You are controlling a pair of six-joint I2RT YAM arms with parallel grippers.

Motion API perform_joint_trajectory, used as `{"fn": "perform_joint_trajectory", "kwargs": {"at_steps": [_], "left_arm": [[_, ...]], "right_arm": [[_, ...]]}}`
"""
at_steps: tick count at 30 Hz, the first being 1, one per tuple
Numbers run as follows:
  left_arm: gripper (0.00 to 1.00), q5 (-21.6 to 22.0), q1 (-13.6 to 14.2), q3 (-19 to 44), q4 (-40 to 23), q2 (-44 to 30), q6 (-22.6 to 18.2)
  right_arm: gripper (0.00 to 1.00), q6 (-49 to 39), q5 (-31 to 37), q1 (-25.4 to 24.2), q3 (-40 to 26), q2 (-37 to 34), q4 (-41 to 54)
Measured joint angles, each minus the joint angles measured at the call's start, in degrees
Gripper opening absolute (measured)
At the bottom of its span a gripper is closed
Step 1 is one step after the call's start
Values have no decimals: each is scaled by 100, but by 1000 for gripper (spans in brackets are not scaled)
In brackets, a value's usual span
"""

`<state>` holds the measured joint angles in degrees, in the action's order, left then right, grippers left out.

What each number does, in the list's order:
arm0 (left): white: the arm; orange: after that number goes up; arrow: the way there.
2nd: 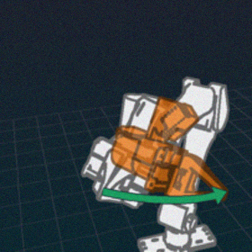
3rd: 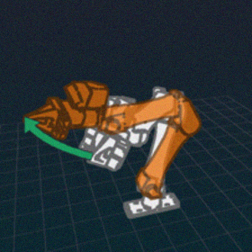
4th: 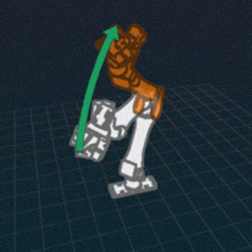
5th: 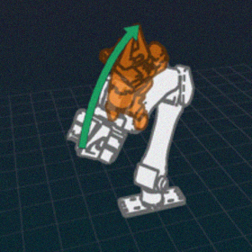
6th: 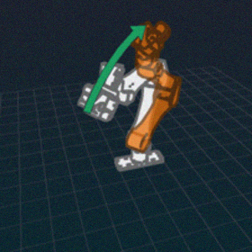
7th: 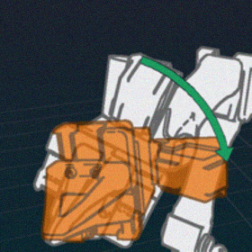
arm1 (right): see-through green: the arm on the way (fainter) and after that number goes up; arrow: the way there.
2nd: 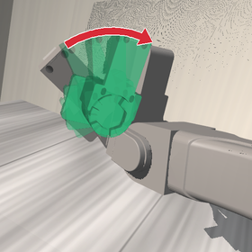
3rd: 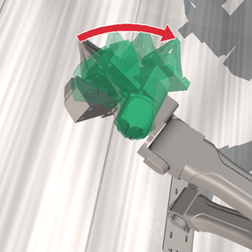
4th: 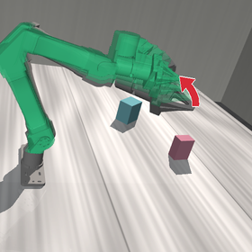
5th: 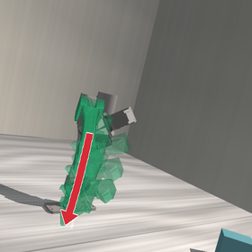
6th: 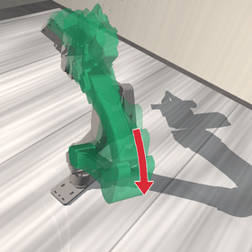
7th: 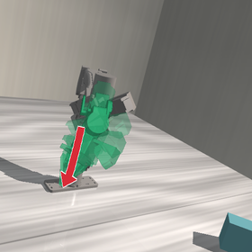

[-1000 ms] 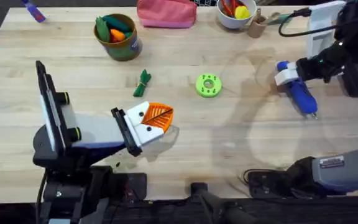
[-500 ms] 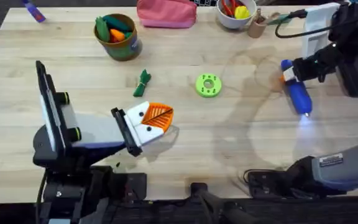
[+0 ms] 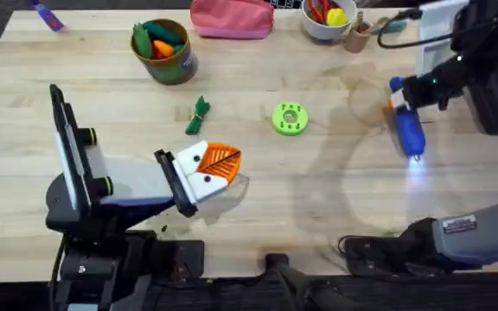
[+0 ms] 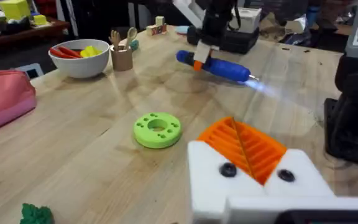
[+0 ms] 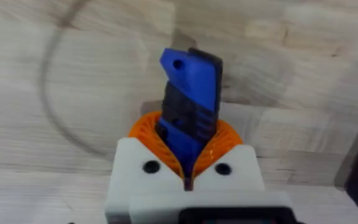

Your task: Pick up the gripper from the table and insert it into the empty holder that is missing its gripper. Then pick up a screw, insert it into the mounting hole, and use the screwdriver to tighten it. Finally, clean up the table by picking up the vegetable and placing it into the bucket.

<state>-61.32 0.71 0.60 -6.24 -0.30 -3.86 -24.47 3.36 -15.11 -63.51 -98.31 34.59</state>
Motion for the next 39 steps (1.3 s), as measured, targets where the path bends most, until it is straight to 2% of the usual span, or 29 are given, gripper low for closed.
{"fn": "perform_joint_trajectory", "kwargs": {"at_steps": [11, 17, 23, 30, 34, 36, 39], "left_arm": [[6, 0, 0, 0, 0, -2, 0], [6, 0, 0, 0, 0, -2, 0], [6, 0, 0, 0, 0, -2, 0], [6, 0, 0, 0, 0, -1, 0], [6, 0, 0, 0, 0, 0, 0], [6, 0, 0, 0, 0, -1, 0], [6, 0, 0, 0, 0, 0, 0]], "right_arm": [[24, 1363, -17, 882, -682, 1403, -53], [24, 2040, -15, 1519, -958, 1874, -598], [24, 2668, -21, 2300, -1027, 2527, -1299], [24, 3609, -44, 2940, -1029, 3356, -1398], [24, 3927, -44, 3236, -889, 3745, -1872], [24, 4075, -157, 3337, -610, 3970, -2310], [24, 4246, -680, 3361, 60, 4243, -3354]]}}
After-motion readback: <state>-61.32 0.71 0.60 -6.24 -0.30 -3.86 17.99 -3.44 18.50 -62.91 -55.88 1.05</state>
